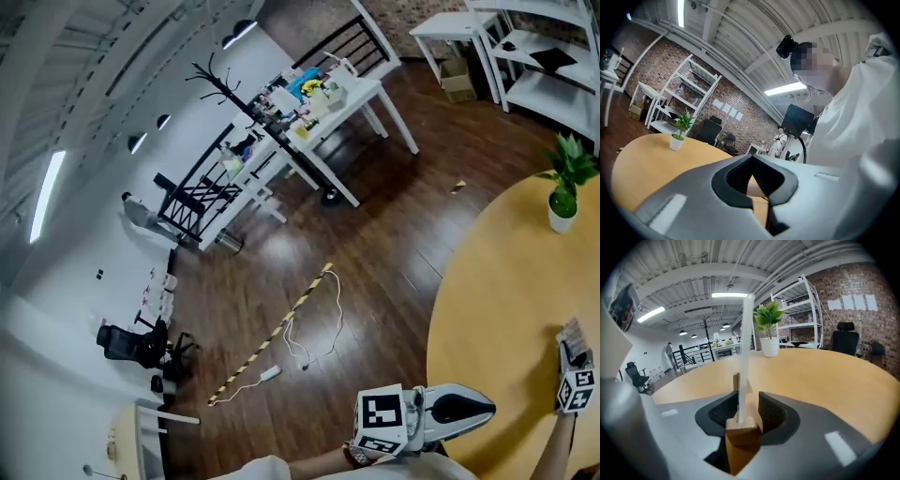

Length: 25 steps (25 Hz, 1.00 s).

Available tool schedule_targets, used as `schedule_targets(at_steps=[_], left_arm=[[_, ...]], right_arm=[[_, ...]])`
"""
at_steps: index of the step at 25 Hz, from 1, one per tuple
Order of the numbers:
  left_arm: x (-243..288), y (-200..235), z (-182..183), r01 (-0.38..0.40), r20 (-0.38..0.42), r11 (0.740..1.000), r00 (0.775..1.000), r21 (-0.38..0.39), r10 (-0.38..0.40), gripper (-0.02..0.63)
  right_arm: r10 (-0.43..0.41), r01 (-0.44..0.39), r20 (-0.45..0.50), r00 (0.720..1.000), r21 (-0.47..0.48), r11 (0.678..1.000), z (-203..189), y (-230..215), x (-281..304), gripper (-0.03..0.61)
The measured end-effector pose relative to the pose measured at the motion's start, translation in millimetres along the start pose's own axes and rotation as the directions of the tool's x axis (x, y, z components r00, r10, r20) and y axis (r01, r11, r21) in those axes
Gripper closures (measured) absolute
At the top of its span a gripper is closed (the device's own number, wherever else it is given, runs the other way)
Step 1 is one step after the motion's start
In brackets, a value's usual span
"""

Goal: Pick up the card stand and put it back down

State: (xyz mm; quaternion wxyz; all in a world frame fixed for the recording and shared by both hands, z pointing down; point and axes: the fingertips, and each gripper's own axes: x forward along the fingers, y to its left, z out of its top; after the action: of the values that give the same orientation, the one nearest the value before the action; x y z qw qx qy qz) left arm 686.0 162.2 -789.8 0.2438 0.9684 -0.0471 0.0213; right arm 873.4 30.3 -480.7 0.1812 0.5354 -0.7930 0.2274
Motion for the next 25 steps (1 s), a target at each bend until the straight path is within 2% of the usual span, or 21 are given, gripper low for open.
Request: schedule_targets(at_steps=[6, 11, 15, 17, 20, 23, 25], left_arm=[[4.0, 6.0, -13.0, -0.016, 0.005, 0.999, 1.000, 0.027, 0.016, 0.612], [8.3, 19.2, 4.6, -0.008, 0.005, 0.999, 1.000, 0.047, 0.008, 0.612], [1.3, 20.8, -7.3, 0.005, -0.011, 0.998, 1.000, 0.066, -0.004, 0.612], [-7.2, 21.5, -16.3, 0.025, -0.013, 0.996, 1.000, 0.083, -0.024, 0.612], [-39.4, 21.4, -29.8, 0.052, -0.003, 0.992, 0.999, 0.113, -0.052, 0.612], [-72.6, 8.6, -21.7, 0.078, -0.003, 0.988, 0.997, 0.135, -0.079, 0.612], [-83.7, -8.3, -15.8, 0.117, -0.010, 0.982, 0.993, 0.149, -0.117, 0.612]], right_arm=[[-0.016, 0.018, 0.042, 0.999, -0.050, 0.999, -4.0, -6.0, 8.0, 0.449], [-0.006, 0.012, 0.114, 0.994, -0.055, 0.998, 45.7, -6.9, -15.7, 0.453], [0.001, 0.010, 0.165, 0.986, -0.066, 0.998, 59.3, 16.2, -49.5, 0.454], [0.002, 0.011, 0.205, 0.979, -0.061, 0.998, 67.8, 35.0, -66.6, 0.456], [0.025, -0.018, 0.304, 0.952, -0.027, 0.999, 86.7, 90.5, -88.3, 0.457], [0.049, -0.034, 0.375, 0.926, -0.048, 0.998, 119.6, 155.7, -126.7, 0.457], [0.047, -0.017, 0.404, 0.913, -0.077, 0.997, 139.0, 192.1, -165.5, 0.457]])
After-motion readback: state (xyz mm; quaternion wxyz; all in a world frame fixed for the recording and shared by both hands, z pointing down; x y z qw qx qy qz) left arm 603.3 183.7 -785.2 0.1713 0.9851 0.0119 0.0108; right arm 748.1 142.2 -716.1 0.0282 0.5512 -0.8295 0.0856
